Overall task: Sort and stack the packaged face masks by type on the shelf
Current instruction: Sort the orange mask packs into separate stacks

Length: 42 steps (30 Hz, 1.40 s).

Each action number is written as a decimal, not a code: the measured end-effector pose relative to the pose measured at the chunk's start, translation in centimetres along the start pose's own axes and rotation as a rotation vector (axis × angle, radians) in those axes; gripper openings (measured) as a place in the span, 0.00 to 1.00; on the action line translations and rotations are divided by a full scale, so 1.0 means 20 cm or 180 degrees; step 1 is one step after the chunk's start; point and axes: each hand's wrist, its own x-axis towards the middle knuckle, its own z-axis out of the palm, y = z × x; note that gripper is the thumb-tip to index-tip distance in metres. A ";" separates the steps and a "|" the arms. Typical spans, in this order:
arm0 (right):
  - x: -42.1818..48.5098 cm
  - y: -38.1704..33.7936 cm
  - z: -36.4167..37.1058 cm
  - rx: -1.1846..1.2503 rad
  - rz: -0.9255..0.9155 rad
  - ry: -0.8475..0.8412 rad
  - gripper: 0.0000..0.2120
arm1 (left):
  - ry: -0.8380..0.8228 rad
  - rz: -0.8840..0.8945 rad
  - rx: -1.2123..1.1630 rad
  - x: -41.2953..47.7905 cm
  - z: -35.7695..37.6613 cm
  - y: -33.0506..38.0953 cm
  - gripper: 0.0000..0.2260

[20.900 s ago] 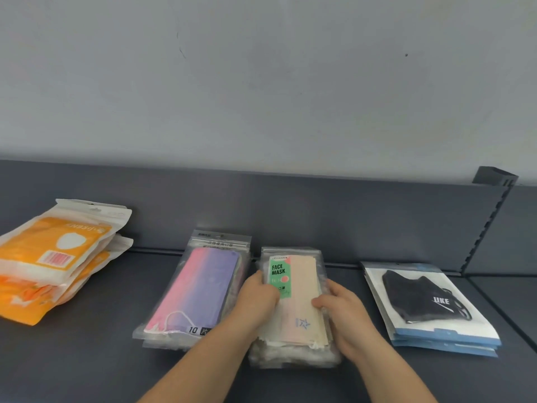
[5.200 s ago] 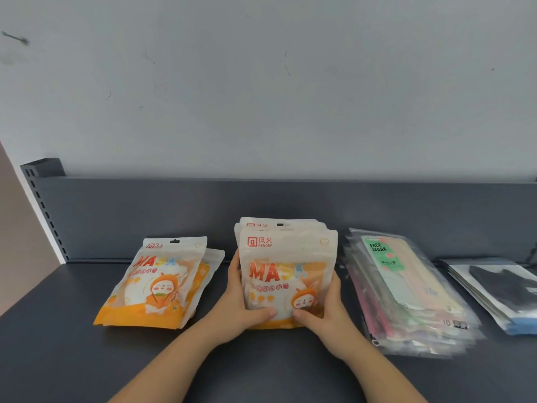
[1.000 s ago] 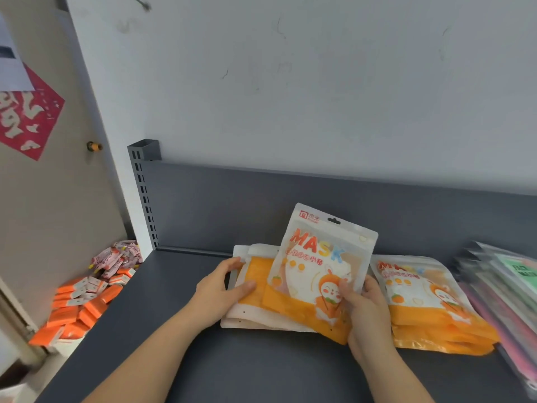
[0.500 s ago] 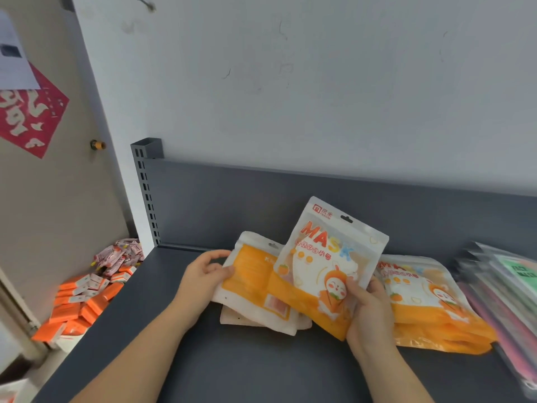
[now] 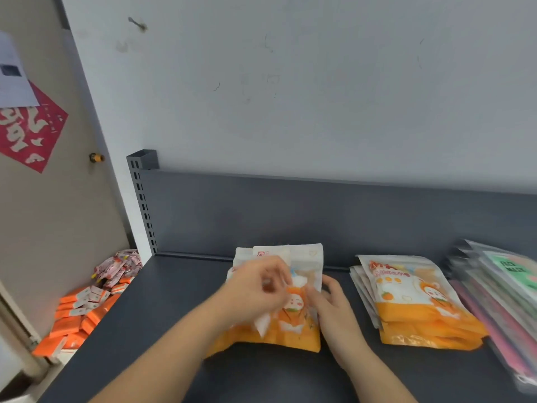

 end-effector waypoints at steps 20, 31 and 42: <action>0.03 0.04 -0.02 0.0523 0.0318 0.0041 0.14 | 0.1548 -0.0452 -0.0625 0.08 -0.03 -0.16 0.08; 0.07 0.05 -0.04 0.0561 0.0152 0.0621 0.10 | 0.0821 -0.1681 0.1127 0.01 -0.12 -0.46 0.38; 0.07 0.06 -0.08 0.0779 0.0287 0.0880 0.12 | 0.1268 -0.1689 -0.1828 -0.03 -0.25 -0.36 0.17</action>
